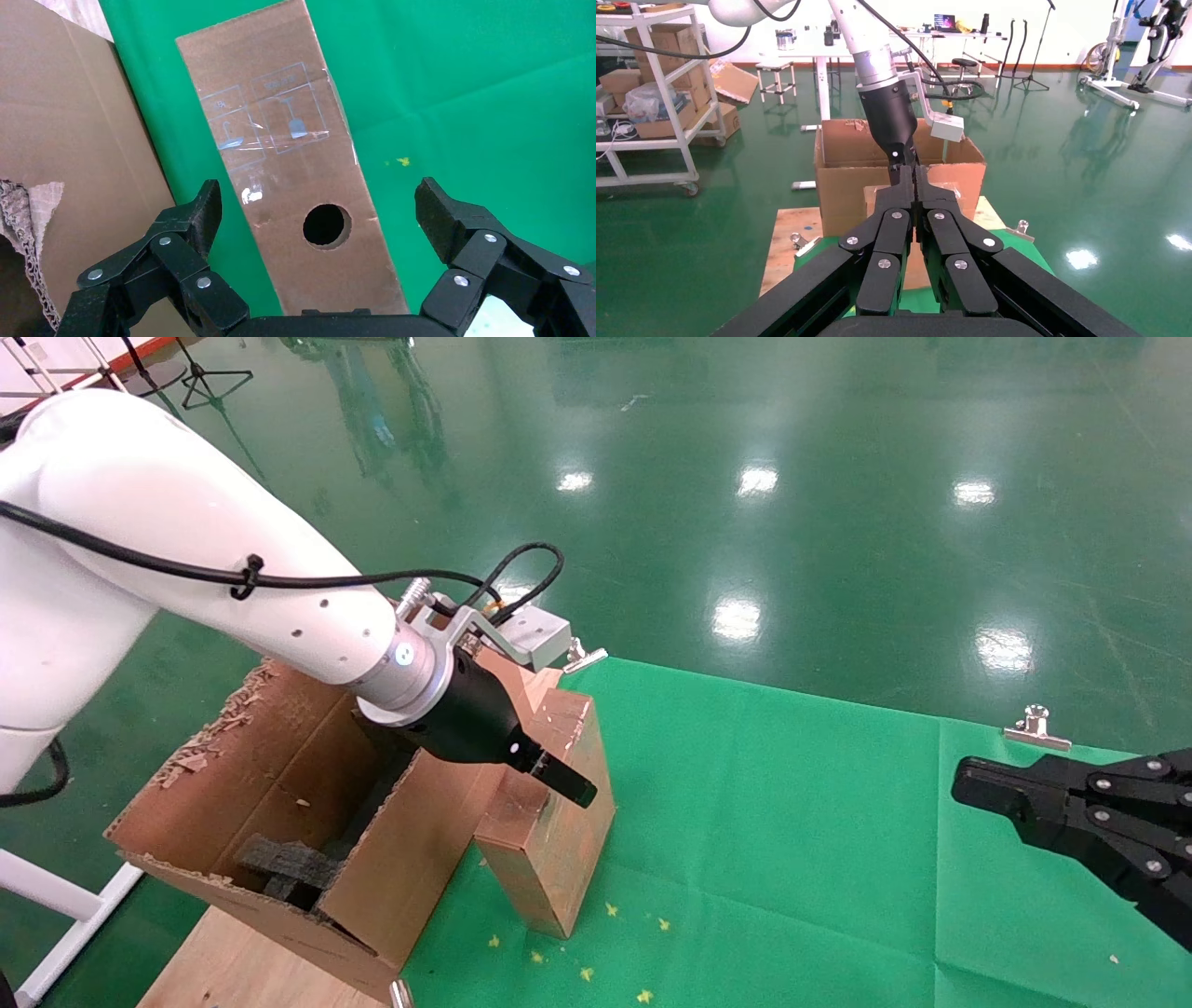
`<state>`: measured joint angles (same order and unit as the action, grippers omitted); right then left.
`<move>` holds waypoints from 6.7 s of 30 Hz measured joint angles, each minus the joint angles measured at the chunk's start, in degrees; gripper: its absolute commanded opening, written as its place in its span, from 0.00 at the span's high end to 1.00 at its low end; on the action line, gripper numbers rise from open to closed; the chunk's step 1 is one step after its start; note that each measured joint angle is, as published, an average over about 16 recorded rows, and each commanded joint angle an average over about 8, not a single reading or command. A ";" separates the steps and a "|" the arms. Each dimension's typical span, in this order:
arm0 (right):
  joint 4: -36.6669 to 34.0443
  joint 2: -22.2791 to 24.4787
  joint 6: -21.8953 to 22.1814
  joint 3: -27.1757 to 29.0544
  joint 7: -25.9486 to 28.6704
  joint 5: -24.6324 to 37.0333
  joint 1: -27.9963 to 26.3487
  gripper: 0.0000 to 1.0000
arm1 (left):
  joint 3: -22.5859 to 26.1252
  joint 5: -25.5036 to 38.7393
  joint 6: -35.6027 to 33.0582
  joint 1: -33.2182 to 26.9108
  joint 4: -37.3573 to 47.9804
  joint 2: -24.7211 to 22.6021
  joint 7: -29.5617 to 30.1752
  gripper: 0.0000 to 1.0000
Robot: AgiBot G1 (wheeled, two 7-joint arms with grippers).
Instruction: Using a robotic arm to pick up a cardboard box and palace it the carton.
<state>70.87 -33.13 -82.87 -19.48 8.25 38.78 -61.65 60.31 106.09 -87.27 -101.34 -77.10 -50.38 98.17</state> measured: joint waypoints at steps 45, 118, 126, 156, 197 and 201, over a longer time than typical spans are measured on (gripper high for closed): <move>0.00 0.00 0.00 0.00 0.00 0.00 0.00 0.00 | -5.75 -3.90 1.03 -8.79 0.69 7.49 -11.14 1.00; -0.01 0.01 0.01 -0.01 -0.01 -0.01 0.00 0.00 | -4.55 0.07 27.32 0.41 72.20 5.76 -61.45 0.51; -0.02 0.01 0.02 0.00 -0.01 -0.02 0.01 0.00 | -4.95 -0.46 28.12 0.58 73.64 4.96 -61.43 0.00; -0.02 0.01 0.02 -0.01 -0.01 -0.02 0.01 0.00 | -5.39 -1.24 24.85 -2.23 69.53 6.40 -63.10 0.00; -0.04 0.02 0.05 -0.02 -0.01 -0.03 0.03 0.00 | -19.89 -25.77 8.44 5.59 43.42 13.79 -72.01 0.00; -0.04 0.02 0.05 -0.02 -0.01 -0.03 0.03 0.00 | -22.08 -29.21 7.82 8.65 39.85 13.93 -73.39 0.00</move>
<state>70.82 -33.11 -82.82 -19.49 8.24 38.75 -61.63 38.23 76.88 -79.44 -92.69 -37.25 -36.45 24.78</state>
